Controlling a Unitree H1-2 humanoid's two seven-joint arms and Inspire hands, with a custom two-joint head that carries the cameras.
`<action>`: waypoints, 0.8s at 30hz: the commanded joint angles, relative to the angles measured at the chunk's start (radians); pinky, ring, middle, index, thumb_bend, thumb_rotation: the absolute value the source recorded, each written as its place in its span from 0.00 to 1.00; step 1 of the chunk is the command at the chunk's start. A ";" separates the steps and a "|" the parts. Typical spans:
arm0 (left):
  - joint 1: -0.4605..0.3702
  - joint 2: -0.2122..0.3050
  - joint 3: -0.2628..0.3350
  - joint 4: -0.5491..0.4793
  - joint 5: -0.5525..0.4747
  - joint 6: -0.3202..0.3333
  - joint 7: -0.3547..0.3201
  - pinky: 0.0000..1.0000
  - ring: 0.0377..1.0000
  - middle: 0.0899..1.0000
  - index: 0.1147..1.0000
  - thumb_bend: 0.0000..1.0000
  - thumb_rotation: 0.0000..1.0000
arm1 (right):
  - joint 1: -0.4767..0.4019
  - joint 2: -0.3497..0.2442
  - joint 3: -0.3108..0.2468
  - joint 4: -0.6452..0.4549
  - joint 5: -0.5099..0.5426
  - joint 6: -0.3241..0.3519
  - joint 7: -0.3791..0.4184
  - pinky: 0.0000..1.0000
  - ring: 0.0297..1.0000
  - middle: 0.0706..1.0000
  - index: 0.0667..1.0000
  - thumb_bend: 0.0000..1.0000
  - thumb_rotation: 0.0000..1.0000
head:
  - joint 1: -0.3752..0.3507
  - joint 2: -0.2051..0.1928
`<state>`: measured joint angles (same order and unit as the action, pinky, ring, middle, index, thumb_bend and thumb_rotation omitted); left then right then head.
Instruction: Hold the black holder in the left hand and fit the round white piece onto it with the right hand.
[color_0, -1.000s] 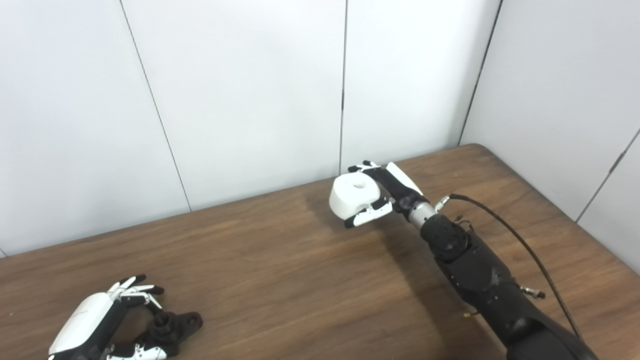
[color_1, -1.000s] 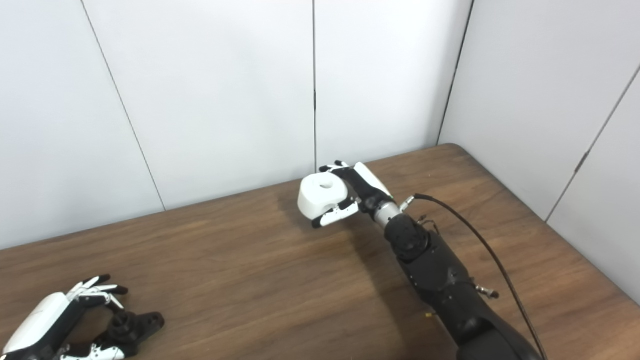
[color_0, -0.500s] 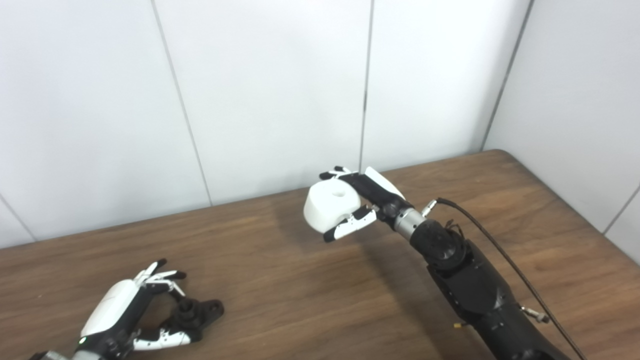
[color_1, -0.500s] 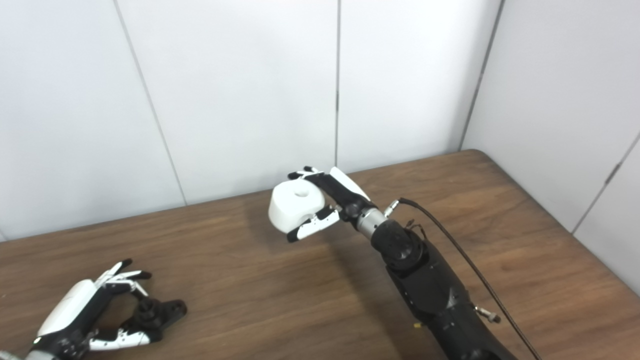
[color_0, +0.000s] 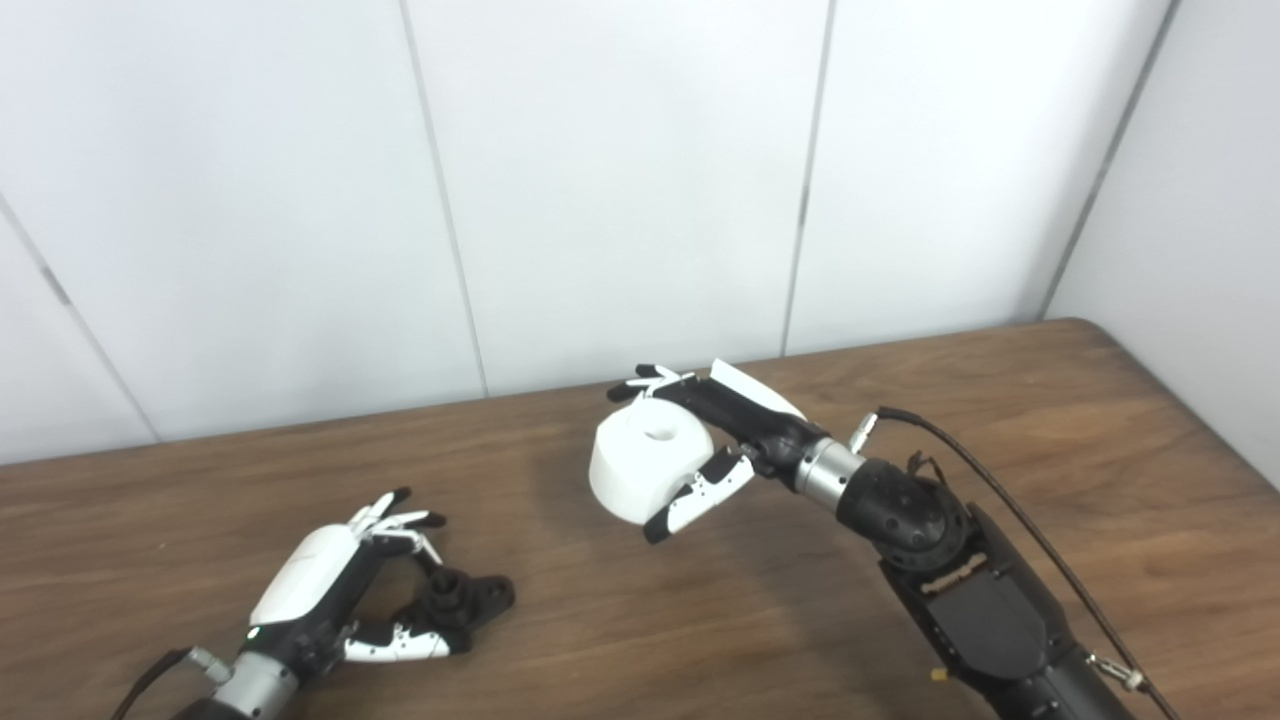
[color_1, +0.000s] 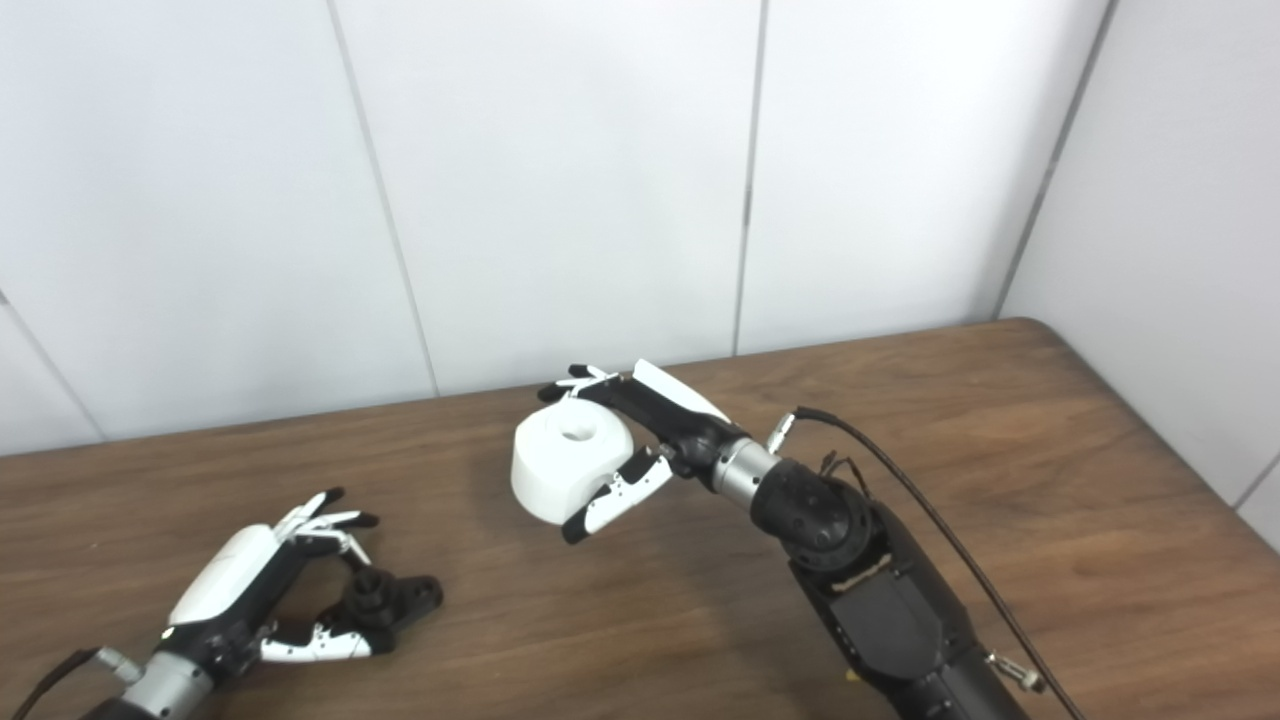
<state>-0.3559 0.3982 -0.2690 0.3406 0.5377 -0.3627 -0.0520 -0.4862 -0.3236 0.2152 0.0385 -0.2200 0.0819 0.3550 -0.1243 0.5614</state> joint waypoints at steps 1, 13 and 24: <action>-0.019 -0.017 -0.021 -0.003 0.023 0.008 -0.012 1.00 1.00 0.84 0.42 0.52 0.05 | -0.041 0.009 0.001 -0.045 0.005 -0.011 0.002 1.00 1.00 0.84 0.44 0.53 0.14 | 0.010 0.003; 0.003 -0.036 -0.035 -0.065 0.029 0.072 -0.024 1.00 1.00 0.85 0.42 0.52 0.05 | -0.038 0.070 0.046 -0.032 -0.007 -0.032 0.000 1.00 1.00 0.90 0.44 0.53 0.14 | 0.095 0.031; 0.018 -0.064 -0.060 -0.134 0.038 0.148 -0.037 1.00 1.00 0.86 0.41 0.52 0.05 | -0.032 0.101 0.081 0.009 -0.016 -0.062 0.002 1.00 1.00 0.90 0.44 0.53 0.14 | 0.152 0.062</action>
<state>-0.3343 0.3435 -0.3136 0.2296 0.5573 -0.2125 -0.0668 -0.4847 -0.2255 0.3013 0.0580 -0.2413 0.0639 0.3580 0.0199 0.6197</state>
